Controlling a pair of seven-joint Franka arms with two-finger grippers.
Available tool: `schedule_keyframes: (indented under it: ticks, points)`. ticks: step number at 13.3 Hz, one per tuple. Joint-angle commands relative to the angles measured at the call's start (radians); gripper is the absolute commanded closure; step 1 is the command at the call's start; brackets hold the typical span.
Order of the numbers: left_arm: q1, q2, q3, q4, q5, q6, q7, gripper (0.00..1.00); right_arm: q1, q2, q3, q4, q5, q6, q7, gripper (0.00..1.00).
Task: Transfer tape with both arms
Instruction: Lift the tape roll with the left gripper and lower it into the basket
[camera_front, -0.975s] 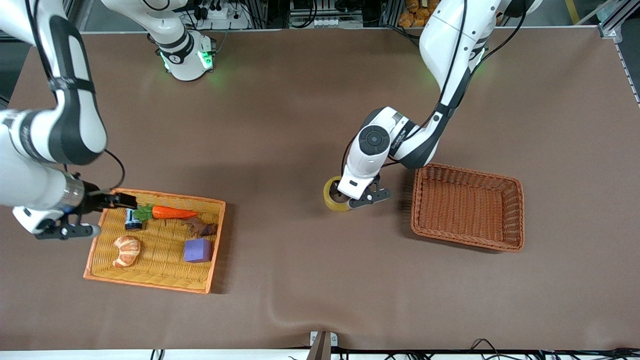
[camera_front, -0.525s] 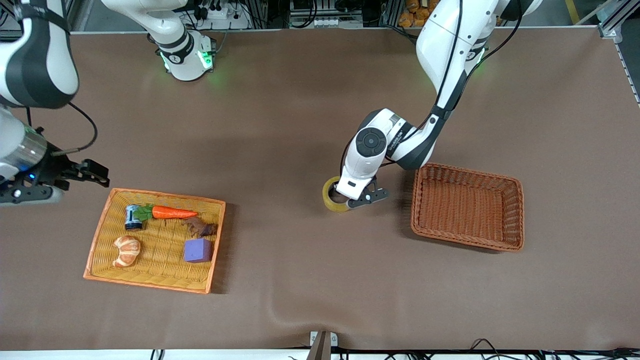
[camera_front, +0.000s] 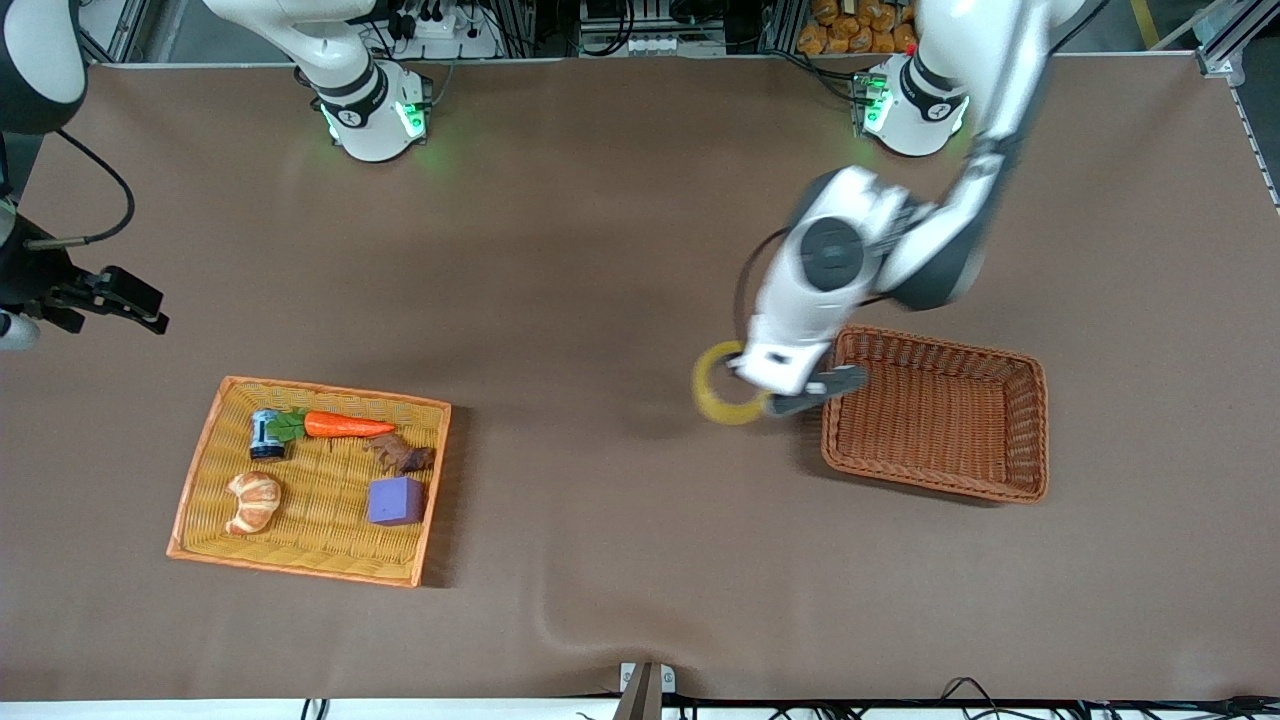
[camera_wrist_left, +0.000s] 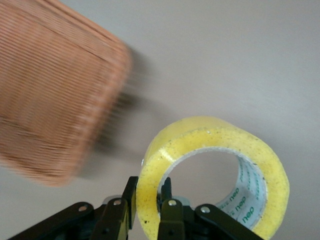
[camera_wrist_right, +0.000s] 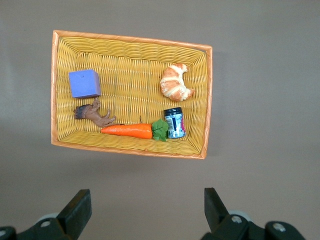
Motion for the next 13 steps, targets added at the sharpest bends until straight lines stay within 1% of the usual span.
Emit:
schedule_keyframes:
  ticks: [1, 3, 4, 6, 7, 9, 11, 12, 13]
  points:
    - [0.162, -0.097, -0.011, -0.128, -0.006, -0.027, 0.183, 1.0, -0.017, -0.03, 0.022, -0.015, -0.012, -0.017, 0.02, 0.0]
    - [0.227, -0.102, -0.011, -0.181, -0.006, -0.026, 0.263, 1.0, 0.006, -0.019, 0.033, 0.041, -0.039, -0.058, 0.048, 0.0]
    - [0.256, -0.099, -0.011, -0.204, -0.006, -0.021, 0.276, 1.0, 0.002, -0.016, 0.031, 0.058, -0.036, -0.057, 0.08, 0.0]
    - [0.269, -0.088, -0.006, -0.255, 0.003, 0.032, 0.279, 1.0, -0.003, -0.016, 0.03, 0.061, -0.027, -0.066, 0.089, 0.0]
    - [0.301, -0.077, -0.008, -0.27, 0.03, 0.063, 0.279, 1.0, 0.002, -0.015, 0.03, 0.06, -0.027, -0.067, 0.089, 0.0]
    - [0.329, -0.045, -0.009, -0.284, 0.055, 0.117, 0.306, 1.0, 0.0, -0.015, 0.03, 0.058, -0.027, -0.075, 0.094, 0.0]
    - [0.359, -0.002, -0.009, -0.281, 0.055, 0.178, 0.329, 1.0, 0.0, -0.016, 0.03, 0.061, -0.024, -0.132, 0.097, 0.0]
    - [0.359, 0.013, -0.009, -0.278, 0.055, 0.201, 0.331, 1.0, -0.005, -0.016, 0.03, 0.061, -0.022, -0.138, 0.097, 0.0]
    - [0.361, 0.024, -0.008, -0.272, 0.056, 0.206, 0.337, 0.83, -0.011, -0.016, 0.026, 0.06, -0.019, -0.141, 0.094, 0.0]
